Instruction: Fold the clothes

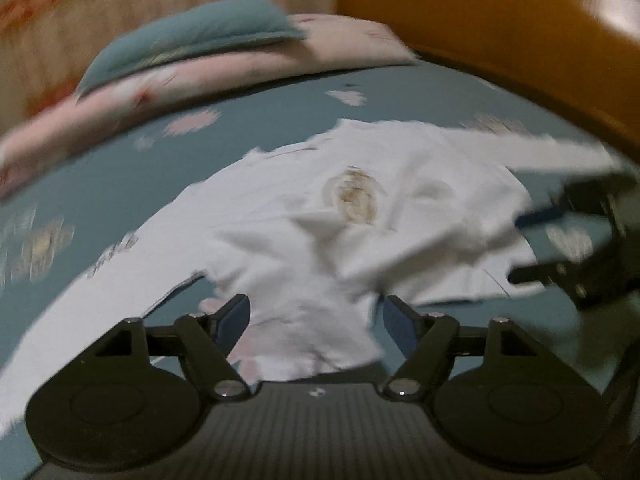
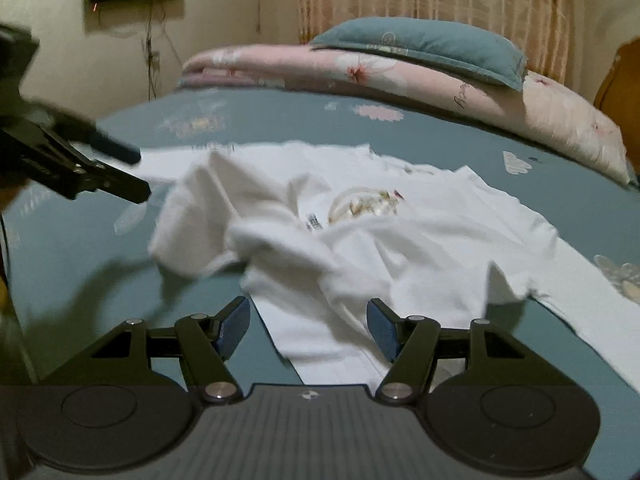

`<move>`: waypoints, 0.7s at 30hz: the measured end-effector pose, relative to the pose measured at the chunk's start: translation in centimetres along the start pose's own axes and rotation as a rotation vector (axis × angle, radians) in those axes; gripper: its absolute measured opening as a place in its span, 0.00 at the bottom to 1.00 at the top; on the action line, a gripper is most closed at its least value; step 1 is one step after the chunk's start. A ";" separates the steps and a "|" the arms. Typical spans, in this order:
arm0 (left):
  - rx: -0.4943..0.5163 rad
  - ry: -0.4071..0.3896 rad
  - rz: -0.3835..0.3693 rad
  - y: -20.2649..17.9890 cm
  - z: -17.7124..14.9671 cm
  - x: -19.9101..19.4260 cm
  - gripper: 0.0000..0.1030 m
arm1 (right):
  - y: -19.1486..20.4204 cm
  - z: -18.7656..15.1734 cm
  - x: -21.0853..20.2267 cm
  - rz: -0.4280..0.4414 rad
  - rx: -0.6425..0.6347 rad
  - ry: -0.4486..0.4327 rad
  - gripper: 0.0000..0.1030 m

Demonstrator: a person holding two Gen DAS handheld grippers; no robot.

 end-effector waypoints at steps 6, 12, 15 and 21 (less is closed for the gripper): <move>0.067 0.012 -0.047 -5.2 -1.6 0.2 0.72 | 0.8 -1.7 -1.0 0.012 -0.066 0.021 0.67; 0.015 0.033 -0.044 -7.7 -1.8 -0.6 0.71 | 0.6 -2.6 -1.4 0.009 -0.057 0.033 0.67; -0.055 0.030 -0.034 -8.2 -2.1 -1.2 0.68 | 0.2 -3.3 -1.9 -0.015 -0.005 0.043 0.67; -0.208 0.105 0.010 -8.5 -4.8 -1.2 0.44 | -0.5 -5.9 -3.7 -0.019 0.236 0.036 0.67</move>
Point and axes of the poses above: each gripper's, at about its wrist camera, not at the fingertips, and x roughly the way its jaws point, y to its left, z to its top, the point moved 3 cm from there along x, roughly the way its jaws point, and after that the axes turned 1 degree about -y, right-handed, at the moved point
